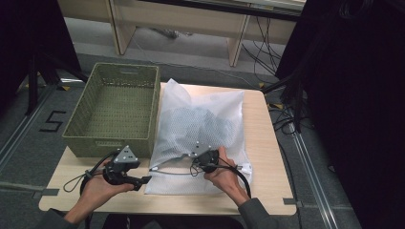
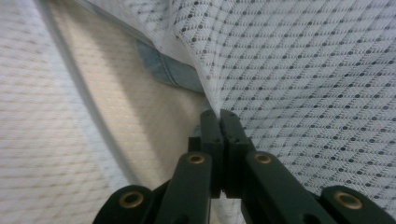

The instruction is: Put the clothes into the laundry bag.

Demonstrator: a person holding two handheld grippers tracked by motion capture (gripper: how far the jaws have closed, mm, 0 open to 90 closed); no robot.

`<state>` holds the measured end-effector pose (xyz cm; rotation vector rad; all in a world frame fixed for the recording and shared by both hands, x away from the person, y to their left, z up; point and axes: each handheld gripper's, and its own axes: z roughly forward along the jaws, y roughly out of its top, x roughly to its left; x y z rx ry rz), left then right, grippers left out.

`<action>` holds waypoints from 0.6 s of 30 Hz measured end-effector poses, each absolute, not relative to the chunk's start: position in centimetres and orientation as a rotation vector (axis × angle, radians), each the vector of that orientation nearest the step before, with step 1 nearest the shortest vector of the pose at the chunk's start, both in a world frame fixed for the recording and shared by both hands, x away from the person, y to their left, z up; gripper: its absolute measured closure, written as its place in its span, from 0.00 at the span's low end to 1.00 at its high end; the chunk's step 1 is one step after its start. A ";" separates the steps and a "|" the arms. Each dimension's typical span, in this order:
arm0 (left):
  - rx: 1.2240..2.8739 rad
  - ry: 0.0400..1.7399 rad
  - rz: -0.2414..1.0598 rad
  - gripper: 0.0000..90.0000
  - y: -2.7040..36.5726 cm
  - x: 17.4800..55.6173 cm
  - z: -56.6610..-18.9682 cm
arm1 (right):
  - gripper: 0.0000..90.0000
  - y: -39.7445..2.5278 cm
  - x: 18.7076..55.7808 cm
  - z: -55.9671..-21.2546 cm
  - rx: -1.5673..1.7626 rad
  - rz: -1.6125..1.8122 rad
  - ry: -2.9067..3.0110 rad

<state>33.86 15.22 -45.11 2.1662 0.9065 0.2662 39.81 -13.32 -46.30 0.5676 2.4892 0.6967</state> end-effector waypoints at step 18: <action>2.175 0.904 0.266 0.36 15.2 33.9 -45.2 | 0.99 -14.6 39.7 -48.5 0.586 0.595 2.667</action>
